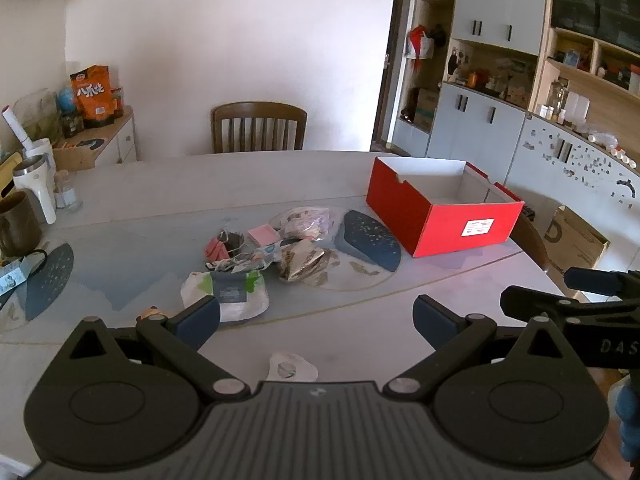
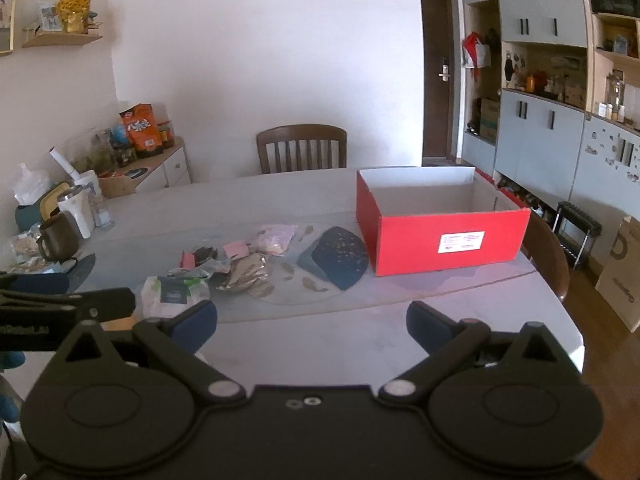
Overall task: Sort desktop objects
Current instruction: 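Reach left gripper to yellow figurine while right gripper reaches white plush, then close left gripper on yellow figurine while right gripper closes on white plush, then carry yellow figurine in left gripper and white plush in right gripper into red box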
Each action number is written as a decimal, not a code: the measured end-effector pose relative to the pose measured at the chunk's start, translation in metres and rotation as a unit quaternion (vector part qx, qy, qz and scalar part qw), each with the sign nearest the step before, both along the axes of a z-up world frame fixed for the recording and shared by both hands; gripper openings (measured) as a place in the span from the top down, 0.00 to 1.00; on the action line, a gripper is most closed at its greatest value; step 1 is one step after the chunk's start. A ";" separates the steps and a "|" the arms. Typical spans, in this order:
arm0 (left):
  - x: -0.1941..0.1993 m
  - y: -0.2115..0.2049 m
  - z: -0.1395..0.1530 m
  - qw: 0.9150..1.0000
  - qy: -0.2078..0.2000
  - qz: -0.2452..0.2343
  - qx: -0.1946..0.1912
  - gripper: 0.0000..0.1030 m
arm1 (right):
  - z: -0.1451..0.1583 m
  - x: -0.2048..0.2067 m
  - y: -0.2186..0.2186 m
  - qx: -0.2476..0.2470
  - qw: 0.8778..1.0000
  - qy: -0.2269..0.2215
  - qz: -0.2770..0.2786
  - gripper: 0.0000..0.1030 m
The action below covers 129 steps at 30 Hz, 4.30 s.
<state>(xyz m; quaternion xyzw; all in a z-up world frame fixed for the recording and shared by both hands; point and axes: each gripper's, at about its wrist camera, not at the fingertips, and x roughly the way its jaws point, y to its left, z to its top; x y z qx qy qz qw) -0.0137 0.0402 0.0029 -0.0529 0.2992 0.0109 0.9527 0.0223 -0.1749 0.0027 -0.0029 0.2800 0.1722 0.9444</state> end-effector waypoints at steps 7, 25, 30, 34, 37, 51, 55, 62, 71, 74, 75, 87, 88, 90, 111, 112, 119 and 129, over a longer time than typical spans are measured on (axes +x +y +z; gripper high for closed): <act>0.005 0.010 -0.005 1.000 0.009 0.000 -0.002 0.00 | -0.003 0.002 0.012 -0.002 1.000 -0.002 0.016 0.03; 0.020 0.060 -0.035 0.999 0.024 0.024 0.020 0.00 | -0.026 0.008 0.066 -0.027 0.996 0.009 0.081 0.04; 0.033 0.081 -0.055 0.998 0.034 0.032 0.032 0.00 | -0.044 0.011 0.086 -0.040 0.994 0.014 0.097 0.04; 0.044 0.094 -0.074 0.997 0.049 0.038 0.040 0.00 | -0.059 0.013 0.105 -0.046 0.993 0.018 0.109 0.07; 0.051 0.102 -0.085 0.996 0.058 0.038 0.049 0.00 | -0.070 0.017 0.118 -0.054 0.992 0.028 0.114 0.08; 0.084 0.135 -0.127 0.992 0.108 0.013 0.061 0.04 | -0.115 0.039 0.170 -0.091 0.986 0.092 0.105 0.13; 0.093 0.142 -0.134 0.991 0.120 0.003 0.058 0.08 | -0.123 0.045 0.180 -0.097 0.985 0.104 0.102 0.17; 0.101 0.150 -0.139 0.990 0.129 -0.009 0.052 0.18 | -0.137 0.056 0.189 -0.107 0.982 0.130 0.088 0.28; 0.104 0.155 -0.140 0.990 0.135 -0.021 0.043 0.36 | -0.140 0.063 0.194 -0.113 0.979 0.148 0.086 0.42; 0.102 0.156 -0.139 0.990 0.135 -0.025 0.042 0.37 | -0.138 0.064 0.193 -0.114 0.978 0.149 0.085 0.44; 0.102 0.157 -0.139 0.990 0.135 -0.027 0.041 0.38 | -0.137 0.065 0.193 -0.115 0.978 0.149 0.084 0.46; 0.089 0.162 -0.116 0.992 0.115 -0.041 0.034 0.40 | -0.121 0.067 0.186 -0.119 0.981 0.136 0.064 0.47; 0.088 0.162 -0.113 0.992 0.111 -0.043 0.034 0.40 | -0.119 0.066 0.185 -0.118 0.982 0.135 0.062 0.47; 0.087 0.160 -0.106 0.993 0.103 -0.047 0.037 0.40 | -0.114 0.066 0.183 -0.116 0.983 0.130 0.058 0.47; 0.111 0.105 -0.046 0.994 0.054 -0.071 0.064 0.40 | -0.051 0.092 0.133 -0.089 0.994 0.050 0.043 0.47; 0.115 0.101 -0.043 0.994 0.053 -0.067 0.066 0.40 | -0.047 0.096 0.128 -0.087 0.994 0.045 0.047 0.47; 0.147 0.057 -0.024 0.996 0.040 -0.047 0.062 0.40 | -0.022 0.130 0.087 -0.077 0.994 0.022 0.077 0.47; 0.191 -0.005 -0.012 0.997 0.032 -0.041 0.049 0.40 | -0.006 0.189 0.030 -0.067 0.993 0.017 0.099 0.47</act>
